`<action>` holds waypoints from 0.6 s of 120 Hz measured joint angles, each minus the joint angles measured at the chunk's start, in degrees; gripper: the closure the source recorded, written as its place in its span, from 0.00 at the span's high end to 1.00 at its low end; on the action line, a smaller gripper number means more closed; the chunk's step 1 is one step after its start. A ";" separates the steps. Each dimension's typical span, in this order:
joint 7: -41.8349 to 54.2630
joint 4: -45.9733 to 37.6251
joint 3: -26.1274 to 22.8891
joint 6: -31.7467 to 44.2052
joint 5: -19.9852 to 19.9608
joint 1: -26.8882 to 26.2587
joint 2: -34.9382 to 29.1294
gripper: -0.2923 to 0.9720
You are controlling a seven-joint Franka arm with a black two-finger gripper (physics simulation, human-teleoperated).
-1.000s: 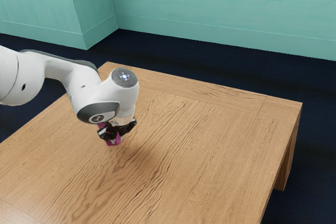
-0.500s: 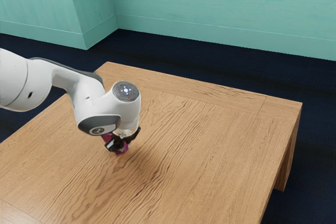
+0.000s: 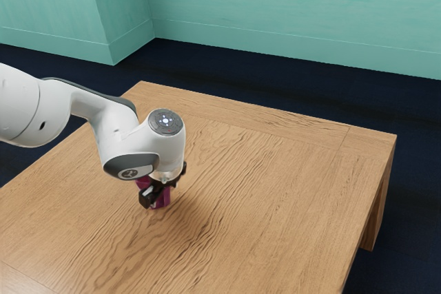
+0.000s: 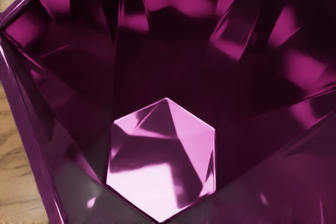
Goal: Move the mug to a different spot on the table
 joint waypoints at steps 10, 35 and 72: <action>-0.84 0.19 0.00 0.22 0.03 -0.01 0.04 0.71; -2.23 1.29 0.00 1.64 0.26 0.00 -0.17 0.75; -3.79 1.90 -3.51 4.17 -3.66 -0.12 -0.29 0.76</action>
